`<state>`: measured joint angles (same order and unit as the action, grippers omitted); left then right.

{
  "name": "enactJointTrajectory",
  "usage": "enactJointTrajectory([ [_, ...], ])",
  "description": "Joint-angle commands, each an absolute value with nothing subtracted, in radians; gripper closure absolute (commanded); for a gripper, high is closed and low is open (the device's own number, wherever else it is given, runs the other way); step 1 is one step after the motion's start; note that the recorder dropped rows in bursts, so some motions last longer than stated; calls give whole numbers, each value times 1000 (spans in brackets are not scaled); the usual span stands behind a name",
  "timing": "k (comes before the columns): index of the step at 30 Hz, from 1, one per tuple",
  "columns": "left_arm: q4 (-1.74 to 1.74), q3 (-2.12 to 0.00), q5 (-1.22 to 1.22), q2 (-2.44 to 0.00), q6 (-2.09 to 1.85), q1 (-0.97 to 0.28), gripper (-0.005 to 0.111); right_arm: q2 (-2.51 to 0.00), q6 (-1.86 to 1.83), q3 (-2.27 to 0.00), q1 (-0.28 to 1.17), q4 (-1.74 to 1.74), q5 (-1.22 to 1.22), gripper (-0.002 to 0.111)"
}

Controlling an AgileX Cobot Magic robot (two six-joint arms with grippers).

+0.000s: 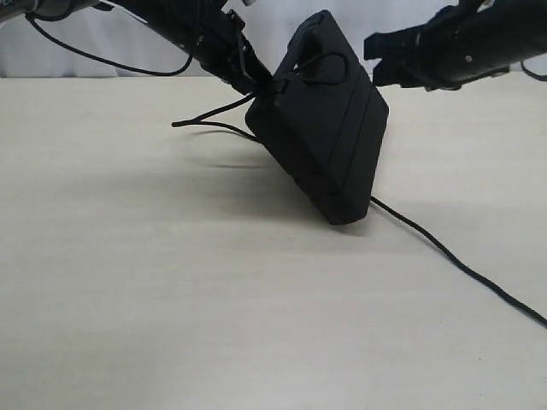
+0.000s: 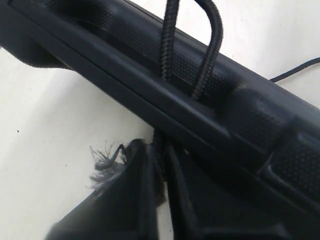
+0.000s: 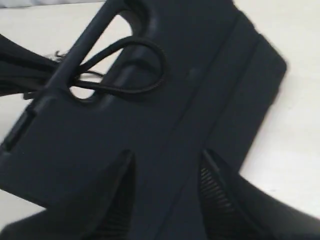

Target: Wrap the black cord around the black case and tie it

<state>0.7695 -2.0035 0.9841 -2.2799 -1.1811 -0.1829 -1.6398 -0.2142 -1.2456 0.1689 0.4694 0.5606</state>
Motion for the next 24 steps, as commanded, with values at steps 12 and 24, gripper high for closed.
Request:
enactJointTrajectory([
  [12, 803, -2008, 984, -2269, -1181, -185, 107, -1926, -545, -1477, 108, 805, 576, 70],
  [24, 805, -2008, 984, -2269, -1181, -187, 107, -1974, -782, -1477, 108, 1060, 542, 70],
])
